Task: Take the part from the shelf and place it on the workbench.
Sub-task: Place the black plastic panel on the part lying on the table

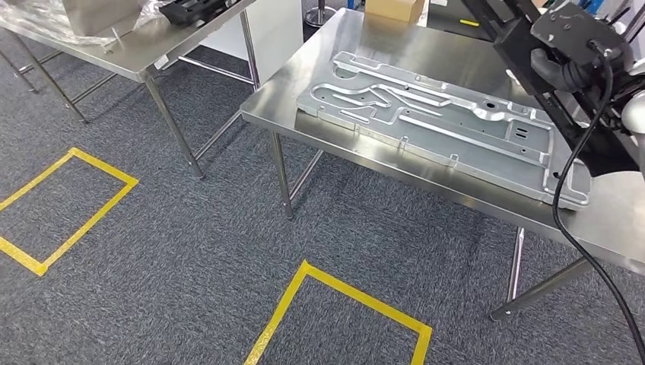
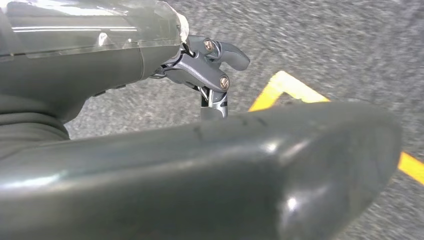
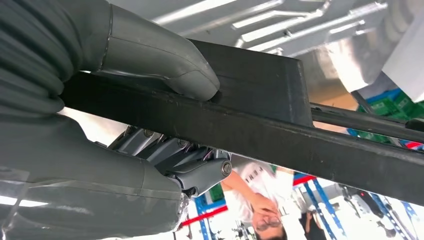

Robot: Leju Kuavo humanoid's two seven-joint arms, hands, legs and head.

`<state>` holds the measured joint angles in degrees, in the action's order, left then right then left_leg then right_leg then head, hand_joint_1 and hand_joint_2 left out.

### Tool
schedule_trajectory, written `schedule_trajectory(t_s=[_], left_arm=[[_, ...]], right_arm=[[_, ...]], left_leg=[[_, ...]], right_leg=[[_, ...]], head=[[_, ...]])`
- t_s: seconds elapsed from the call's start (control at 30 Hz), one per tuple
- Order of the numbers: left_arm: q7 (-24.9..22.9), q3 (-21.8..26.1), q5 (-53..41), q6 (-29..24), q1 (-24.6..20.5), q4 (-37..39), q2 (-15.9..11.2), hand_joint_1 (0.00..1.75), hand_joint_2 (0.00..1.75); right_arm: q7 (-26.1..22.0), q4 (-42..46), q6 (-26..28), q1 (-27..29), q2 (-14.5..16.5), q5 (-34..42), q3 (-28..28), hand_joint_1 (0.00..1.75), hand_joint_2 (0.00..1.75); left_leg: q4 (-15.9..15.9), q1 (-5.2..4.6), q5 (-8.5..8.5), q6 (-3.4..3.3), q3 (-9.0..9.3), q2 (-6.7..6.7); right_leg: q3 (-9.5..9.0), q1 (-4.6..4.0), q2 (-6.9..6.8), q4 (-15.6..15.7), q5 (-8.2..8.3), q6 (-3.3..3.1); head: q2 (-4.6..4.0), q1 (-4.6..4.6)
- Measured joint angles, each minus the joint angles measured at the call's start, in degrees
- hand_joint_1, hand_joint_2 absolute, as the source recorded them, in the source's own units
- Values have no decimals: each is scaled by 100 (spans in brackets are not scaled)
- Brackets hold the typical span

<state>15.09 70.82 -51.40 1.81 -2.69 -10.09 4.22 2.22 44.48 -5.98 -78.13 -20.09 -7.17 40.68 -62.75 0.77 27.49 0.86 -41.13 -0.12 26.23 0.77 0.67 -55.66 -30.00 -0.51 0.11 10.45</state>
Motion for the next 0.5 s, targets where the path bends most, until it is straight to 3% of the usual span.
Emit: schedule_trajectory(t_s=[0.03,0.07,0.1,0.17,0.23,0.27,0.3,0.33,0.4,0.43,0.47,0.5], left_arm=[[-3,1,0,-5,15,3,0,0,0],[-5,2,1,-11,25,7,0,0,0],[-4,2,1,-17,29,9,1,0,0],[-1,2,2,-26,14,10,2,0,0],[1,3,4,-27,-9,10,2,0,0],[3,3,8,-30,-20,10,2,0,0],[3,4,11,-36,-27,10,2,0,0],[4,6,15,-43,-30,10,2,0,0],[3,10,18,-65,-25,11,2,0,0],[2,11,19,-75,-22,11,2,0,0],[2,13,19,-86,-18,12,4,0,0],[4,15,19,-94,-9,17,14,0,0]], right_arm=[[-5,-32,20,-2,22,-2,26,175,175],[-8,-62,35,-5,39,-7,48,175,175],[-11,-85,47,-18,48,-13,61,175,175],[-19,-104,67,-57,62,-24,72,175,175],[-39,-129,93,-86,72,-27,84,175,175],[-48,-151,105,-85,79,-30,95,175,175],[-57,-181,118,-83,82,-31,108,175,175],[-62,-220,129,-75,85,-33,125,175,175],[-74,-302,151,-59,93,-35,160,175,175],[-86,-343,165,-56,100,-35,175,175,175],[-100,-384,183,-52,107,-35,187,175,175],[-115,-434,207,-44,118,-35,197,175,175]], left_leg=[[270,-4,-465,-29,15,15],[429,-12,-801,-68,29,23],[486,-20,-926,-115,50,29],[490,-26,-820,-206,164,25],[552,-19,-714,-282,335,21],[582,-15,-646,-303,428,10],[602,-14,-569,-314,528,-5],[616,-14,-485,-315,638,-25],[629,-18,-296,-306,885,-72],[630,-24,-191,-301,1023,-89],[633,-30,-83,-294,1160,-101],[629,-34,21,-284,1284,-110]], right_leg=[[-93,-7,4,0,-108,36],[-176,-20,7,8,-192,75],[-232,-28,13,-10,-225,120],[-152,-18,13,-270,-93,205],[284,7,-4,-970,116,246],[572,14,-17,-1344,95,255],[843,16,-22,-1616,-67,266],[1073,16,-25,-1764,-335,278],[1365,15,-29,-1681,-850,286],[1436,13,-31,-1465,-881,270],[1471,7,-35,-1158,-642,239],[1495,-4,-45,-777,-95,194]], head=[[-1,0],[0,-1],[0,-2],[1,-3],[2,-1],[2,0],[2,0],[2,0],[2,-1],[2,-1],[2,-1],[1,1]])
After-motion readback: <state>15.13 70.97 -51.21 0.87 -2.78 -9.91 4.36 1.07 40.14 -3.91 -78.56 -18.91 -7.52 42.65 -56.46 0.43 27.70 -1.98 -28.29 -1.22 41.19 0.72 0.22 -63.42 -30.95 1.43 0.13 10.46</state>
